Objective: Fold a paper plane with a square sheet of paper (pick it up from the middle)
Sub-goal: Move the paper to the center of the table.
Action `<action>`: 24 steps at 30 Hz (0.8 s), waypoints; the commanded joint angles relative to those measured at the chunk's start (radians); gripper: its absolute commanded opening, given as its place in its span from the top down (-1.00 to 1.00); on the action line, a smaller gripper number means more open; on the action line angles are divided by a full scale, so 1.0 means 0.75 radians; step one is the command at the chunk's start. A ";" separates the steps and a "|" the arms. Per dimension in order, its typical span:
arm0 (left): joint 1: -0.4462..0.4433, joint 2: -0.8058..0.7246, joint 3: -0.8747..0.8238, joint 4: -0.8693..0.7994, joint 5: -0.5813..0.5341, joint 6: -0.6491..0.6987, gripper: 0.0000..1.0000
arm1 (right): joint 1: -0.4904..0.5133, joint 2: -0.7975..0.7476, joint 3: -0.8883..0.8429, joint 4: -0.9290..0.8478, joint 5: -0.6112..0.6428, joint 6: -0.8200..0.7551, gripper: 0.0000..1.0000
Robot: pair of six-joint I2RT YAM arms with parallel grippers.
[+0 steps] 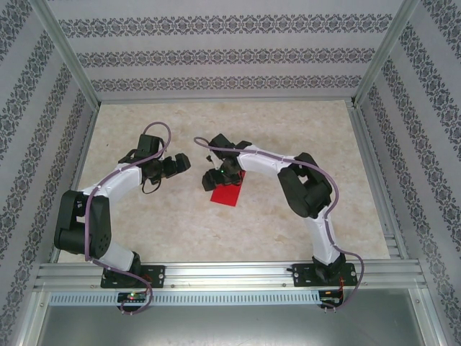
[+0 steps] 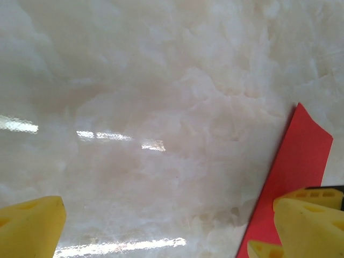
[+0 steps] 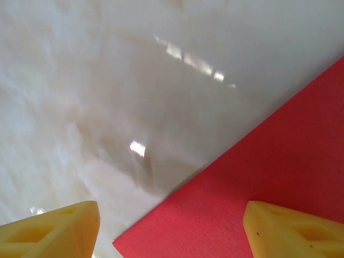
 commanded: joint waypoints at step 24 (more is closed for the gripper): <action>-0.373 0.393 0.206 0.427 0.480 -0.157 -0.38 | -0.112 -0.712 -0.837 0.453 -0.040 0.775 -0.37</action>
